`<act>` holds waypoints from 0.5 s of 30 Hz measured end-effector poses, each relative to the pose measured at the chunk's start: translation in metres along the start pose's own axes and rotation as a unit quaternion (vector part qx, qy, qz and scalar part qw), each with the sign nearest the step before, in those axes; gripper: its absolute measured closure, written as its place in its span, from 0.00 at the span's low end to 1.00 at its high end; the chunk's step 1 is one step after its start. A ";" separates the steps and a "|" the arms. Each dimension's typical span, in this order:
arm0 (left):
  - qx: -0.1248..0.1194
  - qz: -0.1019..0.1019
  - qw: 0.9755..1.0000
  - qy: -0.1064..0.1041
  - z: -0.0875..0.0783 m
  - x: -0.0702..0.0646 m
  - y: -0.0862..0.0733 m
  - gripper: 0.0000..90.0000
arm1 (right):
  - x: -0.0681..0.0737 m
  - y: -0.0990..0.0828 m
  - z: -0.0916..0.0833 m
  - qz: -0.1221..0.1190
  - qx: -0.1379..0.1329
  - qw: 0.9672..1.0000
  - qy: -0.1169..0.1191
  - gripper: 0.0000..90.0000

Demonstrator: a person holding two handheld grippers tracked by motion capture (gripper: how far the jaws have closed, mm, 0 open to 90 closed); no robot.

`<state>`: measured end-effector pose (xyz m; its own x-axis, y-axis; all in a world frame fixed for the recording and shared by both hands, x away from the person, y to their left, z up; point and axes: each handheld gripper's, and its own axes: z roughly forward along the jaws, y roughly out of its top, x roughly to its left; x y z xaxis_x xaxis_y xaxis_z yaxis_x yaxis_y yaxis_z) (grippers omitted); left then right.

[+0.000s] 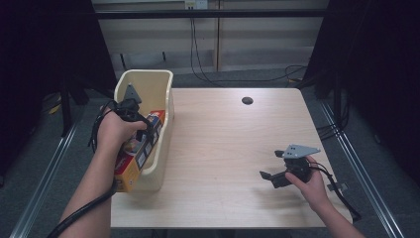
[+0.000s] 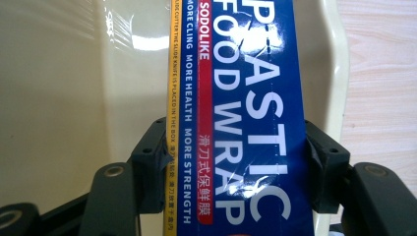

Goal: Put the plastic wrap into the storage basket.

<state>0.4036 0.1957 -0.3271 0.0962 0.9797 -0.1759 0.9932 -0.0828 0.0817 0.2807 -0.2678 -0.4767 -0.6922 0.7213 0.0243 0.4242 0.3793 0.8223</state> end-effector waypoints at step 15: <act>0.009 0.000 1.000 0.002 0.009 -0.001 0.001 0.44 | 0.000 0.000 0.000 0.001 0.001 1.000 0.003 0.02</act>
<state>0.4055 0.1930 -0.3353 0.0957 0.9804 -0.1721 0.9943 -0.0859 0.0636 0.2806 -0.2678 -0.4770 -0.6951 0.7184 0.0296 0.4265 0.3789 0.8213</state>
